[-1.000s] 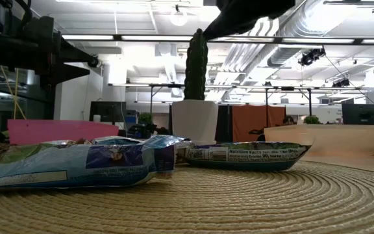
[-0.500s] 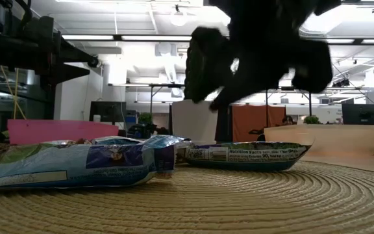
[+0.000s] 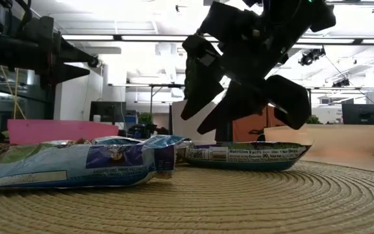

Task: Pick and place Granola Bars by type
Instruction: Put the red granola bar into the transparent bin

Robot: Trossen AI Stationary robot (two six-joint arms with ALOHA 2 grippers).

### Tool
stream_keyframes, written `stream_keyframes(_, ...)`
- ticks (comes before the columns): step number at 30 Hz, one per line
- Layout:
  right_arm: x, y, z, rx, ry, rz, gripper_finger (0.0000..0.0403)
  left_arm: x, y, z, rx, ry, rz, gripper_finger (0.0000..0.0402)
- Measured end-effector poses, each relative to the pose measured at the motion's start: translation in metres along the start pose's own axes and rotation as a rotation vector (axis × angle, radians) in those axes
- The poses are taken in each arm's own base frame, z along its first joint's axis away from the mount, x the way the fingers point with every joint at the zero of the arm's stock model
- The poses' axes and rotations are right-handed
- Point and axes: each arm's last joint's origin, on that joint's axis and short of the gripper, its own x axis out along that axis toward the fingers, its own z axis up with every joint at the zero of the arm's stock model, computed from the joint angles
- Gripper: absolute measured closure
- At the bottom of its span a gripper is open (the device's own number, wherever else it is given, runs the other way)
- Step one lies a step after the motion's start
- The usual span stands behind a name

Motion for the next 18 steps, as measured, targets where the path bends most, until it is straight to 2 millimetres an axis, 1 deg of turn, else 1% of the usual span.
stream_keyframes(7, 0.002, 0.002, 0.000, -0.029, -0.018, 0.029, 0.0253, 0.000, 0.000, 0.000, 0.000, 0.000, 0.000, 0.0156)
stream_keyframes(12, 0.010, 0.006, -0.001, -0.046, -0.024, 0.050, 0.0253, 0.000, 0.000, 0.000, 0.000, 0.000, 0.000, 0.0156)
stream_keyframes(18, 0.017, 0.009, -0.003, -0.055, -0.011, 0.030, 0.0253, 0.000, 0.000, 0.000, 0.000, 0.000, -0.001, 0.0156)
